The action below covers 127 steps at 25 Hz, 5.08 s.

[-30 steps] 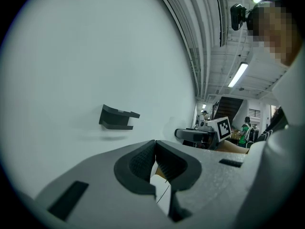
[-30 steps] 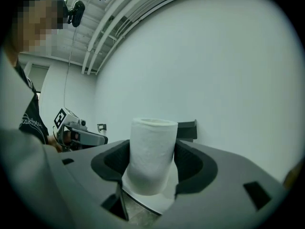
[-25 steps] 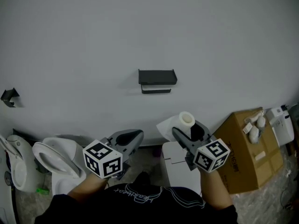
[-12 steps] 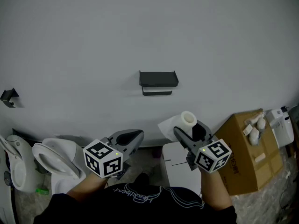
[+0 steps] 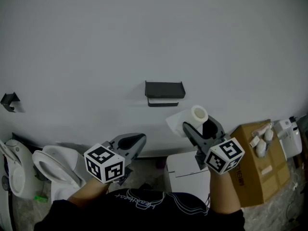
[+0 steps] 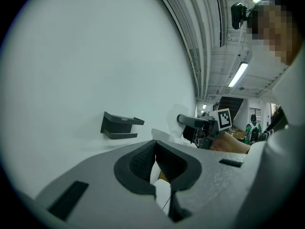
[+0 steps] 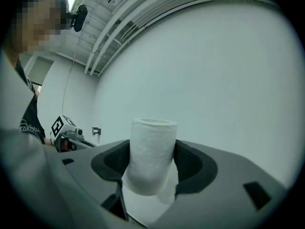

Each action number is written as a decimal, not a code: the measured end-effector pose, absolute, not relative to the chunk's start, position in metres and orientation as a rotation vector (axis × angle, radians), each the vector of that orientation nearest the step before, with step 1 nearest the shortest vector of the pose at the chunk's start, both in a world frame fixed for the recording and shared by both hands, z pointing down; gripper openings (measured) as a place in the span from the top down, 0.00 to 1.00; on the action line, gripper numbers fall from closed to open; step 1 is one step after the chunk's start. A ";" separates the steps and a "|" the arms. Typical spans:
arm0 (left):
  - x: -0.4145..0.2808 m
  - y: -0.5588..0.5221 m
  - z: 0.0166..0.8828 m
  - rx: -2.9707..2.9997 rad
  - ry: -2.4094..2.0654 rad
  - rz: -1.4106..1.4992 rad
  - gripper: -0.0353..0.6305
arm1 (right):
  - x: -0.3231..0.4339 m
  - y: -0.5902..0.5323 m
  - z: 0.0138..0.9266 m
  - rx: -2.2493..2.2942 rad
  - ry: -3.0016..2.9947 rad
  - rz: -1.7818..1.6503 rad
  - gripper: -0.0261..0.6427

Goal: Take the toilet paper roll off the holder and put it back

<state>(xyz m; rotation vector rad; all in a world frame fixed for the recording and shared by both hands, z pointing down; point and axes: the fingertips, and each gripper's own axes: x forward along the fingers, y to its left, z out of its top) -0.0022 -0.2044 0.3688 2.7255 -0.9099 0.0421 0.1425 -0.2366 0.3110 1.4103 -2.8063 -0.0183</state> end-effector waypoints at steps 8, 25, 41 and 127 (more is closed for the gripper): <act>-0.007 -0.225 0.367 2.723 -0.927 0.026 0.94 | 0.139 -0.265 0.270 1.398 -2.800 -0.165 0.53; -0.017 -0.275 0.357 2.730 -0.962 0.009 0.94 | 0.130 -0.332 0.241 1.372 -2.801 -0.220 0.53; -0.026 -0.306 0.372 2.678 -0.999 0.029 0.94 | 0.122 -0.406 0.283 1.311 -2.736 -0.079 0.53; 0.009 -0.169 0.363 2.766 -0.834 -0.034 0.94 | 0.125 -0.151 0.361 1.299 -3.005 0.199 0.95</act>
